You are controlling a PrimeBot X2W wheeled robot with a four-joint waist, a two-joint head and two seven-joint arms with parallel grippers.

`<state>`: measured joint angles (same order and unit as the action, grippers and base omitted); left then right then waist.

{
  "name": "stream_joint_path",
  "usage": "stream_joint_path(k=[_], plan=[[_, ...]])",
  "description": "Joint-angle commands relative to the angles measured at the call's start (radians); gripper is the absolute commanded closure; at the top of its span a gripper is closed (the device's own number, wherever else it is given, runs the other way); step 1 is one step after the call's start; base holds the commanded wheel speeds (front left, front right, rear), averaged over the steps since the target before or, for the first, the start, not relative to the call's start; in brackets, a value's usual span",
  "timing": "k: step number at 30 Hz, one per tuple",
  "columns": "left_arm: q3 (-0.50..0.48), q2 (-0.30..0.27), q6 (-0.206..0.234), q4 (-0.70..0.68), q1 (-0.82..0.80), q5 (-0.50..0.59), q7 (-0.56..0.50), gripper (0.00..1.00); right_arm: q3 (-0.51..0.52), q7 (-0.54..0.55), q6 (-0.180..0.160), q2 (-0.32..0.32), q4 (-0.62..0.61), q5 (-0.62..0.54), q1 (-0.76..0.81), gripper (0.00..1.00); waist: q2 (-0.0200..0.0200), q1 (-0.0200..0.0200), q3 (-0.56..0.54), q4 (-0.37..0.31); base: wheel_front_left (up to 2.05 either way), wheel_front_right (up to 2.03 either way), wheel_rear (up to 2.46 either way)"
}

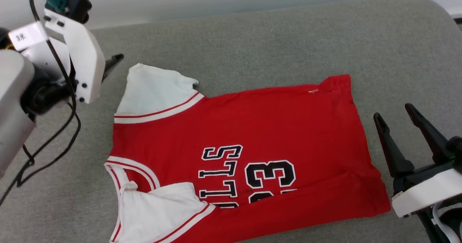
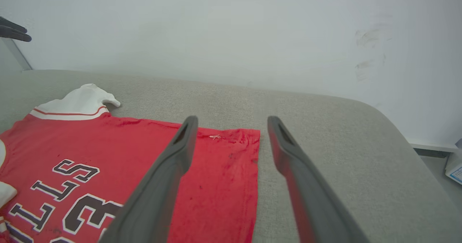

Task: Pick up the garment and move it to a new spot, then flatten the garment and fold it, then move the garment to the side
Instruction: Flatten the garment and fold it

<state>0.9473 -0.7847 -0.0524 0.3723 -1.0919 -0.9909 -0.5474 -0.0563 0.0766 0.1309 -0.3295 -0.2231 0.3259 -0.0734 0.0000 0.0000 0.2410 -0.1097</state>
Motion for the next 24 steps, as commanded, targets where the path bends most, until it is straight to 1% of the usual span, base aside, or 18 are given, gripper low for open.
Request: stream_joint_path(k=[1,5,9,15,19,21,23,24], plan=[[-0.004,0.004,-0.001,0.014,-0.030,-0.005,-0.023,0.00,0.001,0.005,0.000,0.014,-0.017,-0.007,0.014,0.00,0.0000,0.0000,0.060,-0.042,0.00,0.00,0.00],[0.012,0.012,-0.013,0.077,-0.122,-0.003,-0.148,0.00,-0.010,0.018,0.000,0.045,-0.075,-0.032,0.013,0.00,0.0000,0.0000,0.132,-0.078,0.00,0.00,0.00],[0.025,0.020,-0.017,0.134,-0.181,-0.010,-0.241,0.00,-0.022,0.023,0.000,0.058,-0.099,-0.039,-0.009,0.00,0.0000,0.0000,0.194,-0.109,0.00,0.00,0.00],[0.043,0.024,-0.026,0.200,-0.215,-0.001,-0.303,0.00,-0.039,0.010,0.000,0.064,-0.105,-0.037,-0.038,0.00,0.0000,0.0000,0.259,-0.141,0.00,0.00,0.00],[0.074,0.013,-0.036,0.233,-0.198,0.012,-0.333,0.00,-0.047,0.000,0.000,0.063,-0.086,-0.034,-0.052,0.00,0.0000,0.0000,0.277,-0.153,0.00,0.00,0.00],[0.080,0.018,-0.040,0.248,-0.178,-0.002,-0.344,0.00,-0.047,-0.005,-0.001,0.060,-0.080,-0.031,-0.055,0.00,0.0000,0.0000,0.280,-0.155,0.00,0.00,0.00],[0.103,0.014,-0.044,0.254,-0.166,0.010,-0.364,0.00,-0.045,-0.004,0.000,0.054,-0.078,-0.031,-0.057,0.00,0.0000,0.0000,0.278,-0.153,0.00,0.00,0.00],[0.107,0.012,-0.048,0.258,-0.161,0.005,-0.369,0.08,-0.045,-0.001,0.000,0.052,-0.079,-0.029,-0.060,0.00,0.0000,0.0000,0.275,-0.152,0.00,0.00,0.00]])
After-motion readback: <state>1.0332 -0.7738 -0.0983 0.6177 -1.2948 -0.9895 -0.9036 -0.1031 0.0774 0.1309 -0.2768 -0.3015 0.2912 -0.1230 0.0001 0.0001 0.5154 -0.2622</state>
